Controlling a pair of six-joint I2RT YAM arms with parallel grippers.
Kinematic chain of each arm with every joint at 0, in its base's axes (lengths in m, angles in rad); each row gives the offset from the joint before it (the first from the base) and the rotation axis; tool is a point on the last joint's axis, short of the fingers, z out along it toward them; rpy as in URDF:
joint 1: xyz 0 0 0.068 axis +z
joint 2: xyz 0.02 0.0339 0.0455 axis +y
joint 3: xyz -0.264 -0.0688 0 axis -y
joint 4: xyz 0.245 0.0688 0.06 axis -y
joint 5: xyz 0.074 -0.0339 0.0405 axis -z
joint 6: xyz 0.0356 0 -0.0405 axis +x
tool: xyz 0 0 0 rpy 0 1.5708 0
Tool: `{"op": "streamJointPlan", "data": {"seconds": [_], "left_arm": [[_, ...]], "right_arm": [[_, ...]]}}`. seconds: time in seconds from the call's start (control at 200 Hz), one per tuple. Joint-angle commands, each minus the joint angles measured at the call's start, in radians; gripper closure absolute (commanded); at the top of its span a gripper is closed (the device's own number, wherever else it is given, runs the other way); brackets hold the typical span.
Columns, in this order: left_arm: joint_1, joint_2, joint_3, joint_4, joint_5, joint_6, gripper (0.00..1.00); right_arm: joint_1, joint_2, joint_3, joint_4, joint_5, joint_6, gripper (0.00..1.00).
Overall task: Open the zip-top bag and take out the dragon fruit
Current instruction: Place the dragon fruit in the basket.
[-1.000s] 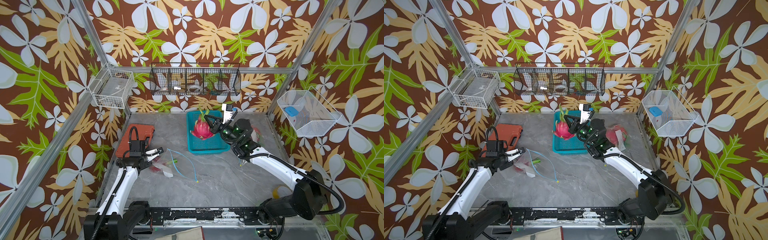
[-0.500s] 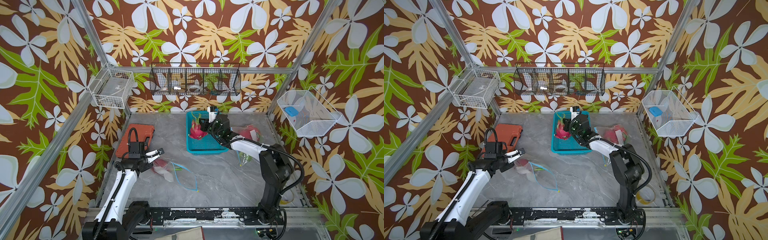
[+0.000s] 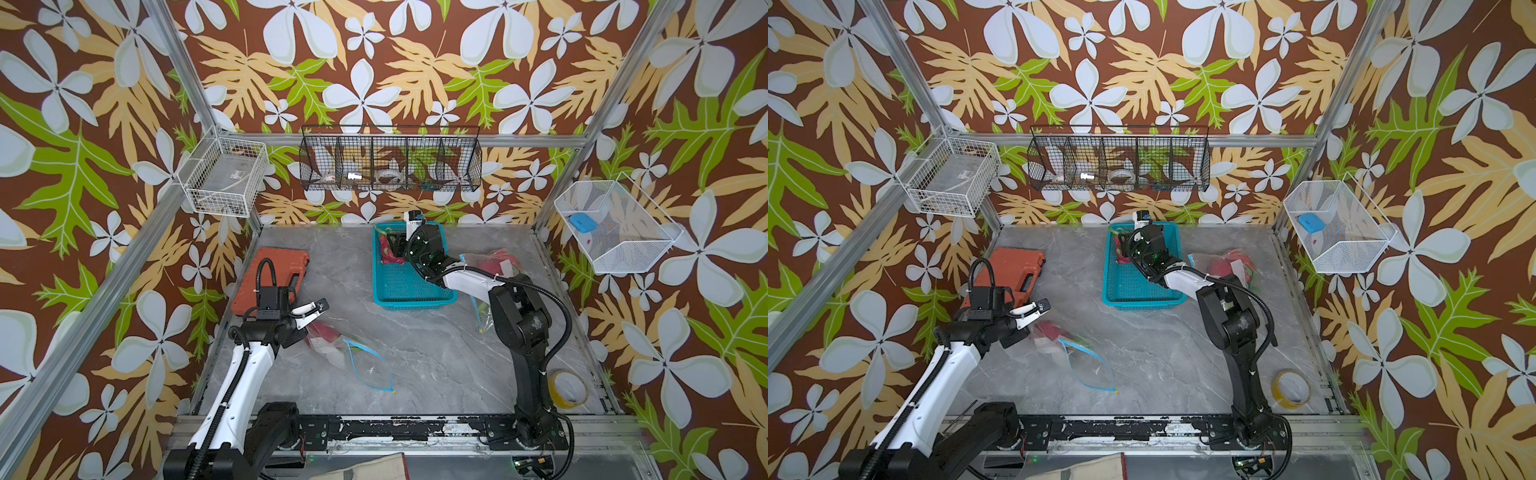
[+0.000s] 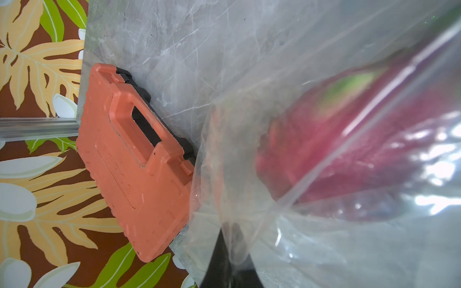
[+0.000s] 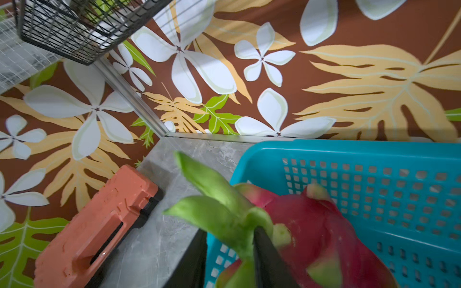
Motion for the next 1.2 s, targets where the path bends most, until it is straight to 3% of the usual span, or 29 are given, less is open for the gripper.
{"op": "streamJointPlan", "data": {"seconds": [0.0,0.11,0.325,0.395,0.52,0.686,0.811,0.931,1.191], "left_arm": [[0.003,0.0,0.004,-0.025,0.029,-0.005,1.0],[0.003,-0.001,0.006,-0.033,0.034,-0.008,1.0],[0.003,-0.003,0.003,-0.044,0.038,-0.002,1.0],[0.003,0.001,0.003,-0.045,0.04,0.0,1.0],[0.001,0.014,0.013,-0.05,0.04,-0.007,1.0],[0.001,0.019,0.02,-0.052,0.037,-0.014,1.0],[0.001,0.024,0.02,-0.056,0.032,-0.017,1.0],[0.0,0.028,0.021,-0.059,0.027,-0.024,1.0],[-0.005,0.032,0.02,-0.061,0.014,-0.028,1.0]], "right_arm": [[0.0,-0.074,-0.052,-0.032,0.121,-0.086,0.44],[0.0,-0.208,-0.152,-0.082,0.223,-0.132,0.39],[0.073,-0.508,-0.38,-0.198,0.327,-0.26,0.41],[0.113,-0.618,-0.461,-0.219,0.307,-0.309,0.49],[0.208,-0.842,-0.618,-0.213,0.145,-0.373,0.66],[0.453,-1.029,-0.701,-0.331,0.086,-0.449,0.85],[0.629,-1.075,-0.73,-0.405,0.144,-0.458,0.95],[0.756,-1.043,-0.741,-0.431,0.178,-0.463,0.98],[0.8,-0.931,-0.717,-0.458,0.075,-0.507,1.0]]}}
